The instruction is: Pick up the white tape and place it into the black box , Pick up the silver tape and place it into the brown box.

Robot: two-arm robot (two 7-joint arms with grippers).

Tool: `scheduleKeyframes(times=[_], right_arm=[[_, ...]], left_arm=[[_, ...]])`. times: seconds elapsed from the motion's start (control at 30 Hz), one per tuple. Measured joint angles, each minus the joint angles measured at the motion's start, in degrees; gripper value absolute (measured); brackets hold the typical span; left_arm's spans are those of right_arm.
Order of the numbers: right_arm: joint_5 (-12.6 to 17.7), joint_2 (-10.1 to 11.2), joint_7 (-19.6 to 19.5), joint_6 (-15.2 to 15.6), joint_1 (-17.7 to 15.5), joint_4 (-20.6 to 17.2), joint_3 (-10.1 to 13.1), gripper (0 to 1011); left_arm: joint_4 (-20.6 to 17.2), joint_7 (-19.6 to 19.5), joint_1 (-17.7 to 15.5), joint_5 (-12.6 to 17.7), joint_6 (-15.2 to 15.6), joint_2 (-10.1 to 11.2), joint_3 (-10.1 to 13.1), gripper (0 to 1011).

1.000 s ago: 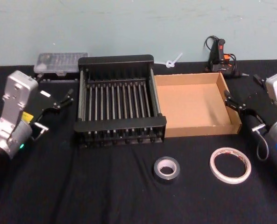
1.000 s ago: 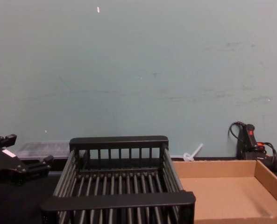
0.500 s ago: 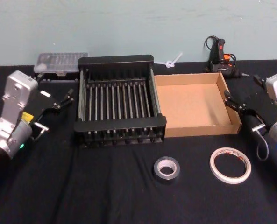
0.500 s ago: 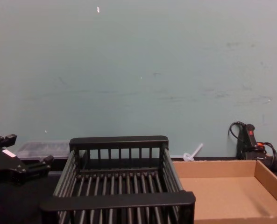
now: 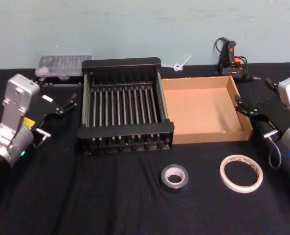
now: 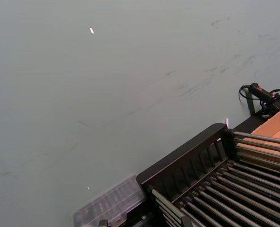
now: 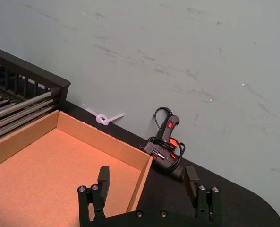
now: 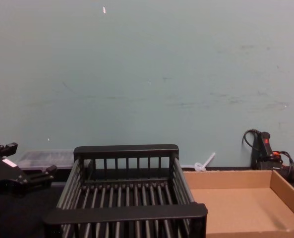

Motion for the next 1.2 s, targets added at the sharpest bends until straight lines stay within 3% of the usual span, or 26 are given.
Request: scheduleKeyframes(times=[0.27, 0.63, 1.2], right_arm=[[-0.3, -0.2, 0.6, 0.7, -0.5, -0.6, 1.0, 1002], [1.0, 1.5, 3.2, 2.7, -3.4, -5.0, 4.1, 1002], [10.0, 7.9, 8.9, 12.2, -14.7, -16.8, 12.7, 1002]], left_arm=[[0.0, 0.0, 0.0, 0.0, 0.0, 0.0, 0.0, 1001], [0.0, 0.0, 0.0, 0.0, 0.0, 0.0, 0.0, 1001], [0.0, 0.0, 0.0, 0.0, 0.0, 0.0, 0.0, 1001]])
